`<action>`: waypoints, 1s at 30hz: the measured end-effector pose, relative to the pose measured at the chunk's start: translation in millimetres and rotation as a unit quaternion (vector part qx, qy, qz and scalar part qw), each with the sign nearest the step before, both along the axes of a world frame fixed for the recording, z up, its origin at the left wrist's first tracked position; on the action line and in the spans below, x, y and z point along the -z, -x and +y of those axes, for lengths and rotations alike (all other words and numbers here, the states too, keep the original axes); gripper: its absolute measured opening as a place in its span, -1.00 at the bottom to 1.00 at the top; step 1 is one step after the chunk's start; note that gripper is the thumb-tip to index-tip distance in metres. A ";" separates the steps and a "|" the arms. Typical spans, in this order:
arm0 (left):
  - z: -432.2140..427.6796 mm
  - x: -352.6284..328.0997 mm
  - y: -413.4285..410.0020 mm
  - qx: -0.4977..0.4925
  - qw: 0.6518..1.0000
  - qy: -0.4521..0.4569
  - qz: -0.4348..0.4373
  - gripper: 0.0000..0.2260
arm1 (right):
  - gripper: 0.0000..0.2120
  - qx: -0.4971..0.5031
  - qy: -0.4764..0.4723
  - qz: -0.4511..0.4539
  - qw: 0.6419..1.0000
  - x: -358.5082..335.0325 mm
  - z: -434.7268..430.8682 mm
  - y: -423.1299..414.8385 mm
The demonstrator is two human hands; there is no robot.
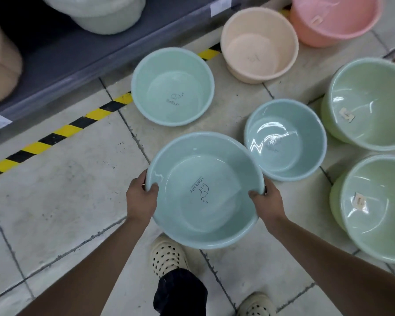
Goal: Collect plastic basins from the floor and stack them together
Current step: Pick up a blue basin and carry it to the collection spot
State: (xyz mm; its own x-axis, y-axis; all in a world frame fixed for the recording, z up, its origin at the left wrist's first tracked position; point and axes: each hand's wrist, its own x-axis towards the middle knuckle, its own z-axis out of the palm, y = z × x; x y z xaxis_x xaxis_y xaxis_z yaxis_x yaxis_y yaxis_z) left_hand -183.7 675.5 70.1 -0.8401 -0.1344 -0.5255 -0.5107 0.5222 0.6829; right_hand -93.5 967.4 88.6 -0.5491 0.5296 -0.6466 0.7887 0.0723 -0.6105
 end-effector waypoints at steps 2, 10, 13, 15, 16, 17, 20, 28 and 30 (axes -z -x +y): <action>-6.4 -45.5 9.2 -0.002 1.000 -0.004 -0.006 -0.67 | -0.49 -0.015 0.001 0.001 1.000 -43.4 -1.6 16.9; -24.0 -201.3 69.2 0.018 0.999 0.019 -0.023 -0.78 | -0.44 -0.096 -0.025 0.003 0.995 -213.1 -5.9 105.4; -23.3 -240.8 99.4 0.015 0.999 0.019 -0.022 -0.74 | -0.43 -0.114 -0.041 0.013 0.993 -253.9 -3.3 136.2; -20.9 -257.8 120.5 0.024 1.000 0.017 -0.011 -0.69 | -0.45 -0.117 -0.047 0.011 0.992 -274.1 0.3 155.1; -19.0 -264.5 131.1 0.031 0.999 0.014 -0.005 -0.67 | -0.46 -0.120 -0.048 0.011 0.992 -282.1 2.9 164.1; -16.5 -271.3 141.1 0.036 0.999 0.015 0.002 -0.65 | -0.46 -0.122 -0.046 0.009 0.991 -288.2 5.4 171.9; -5.0 -283.2 173.3 0.047 0.999 0.016 0.019 -0.64 | -0.47 -0.110 -0.033 -0.003 0.993 -294.7 17.4 195.9; 33.7 -257.0 252.9 0.014 1.000 0.009 0.001 -0.70 | -0.55 -0.057 -0.006 -0.027 0.998 -260.2 45.2 258.5; 41.5 -242.6 270.7 -0.011 1.000 0.007 -0.013 -0.68 | -0.53 -0.058 -0.005 -0.033 0.998 -241.3 48.9 272.8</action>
State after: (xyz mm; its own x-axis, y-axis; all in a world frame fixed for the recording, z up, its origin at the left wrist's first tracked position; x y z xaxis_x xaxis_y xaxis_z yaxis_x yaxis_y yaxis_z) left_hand -454.5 717.0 312.7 -0.8230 -0.1607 -0.5448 -0.5396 0.5207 0.6616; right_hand -366.2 1016.3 329.9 -0.5634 0.4711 -0.6787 0.8133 0.1719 -0.5559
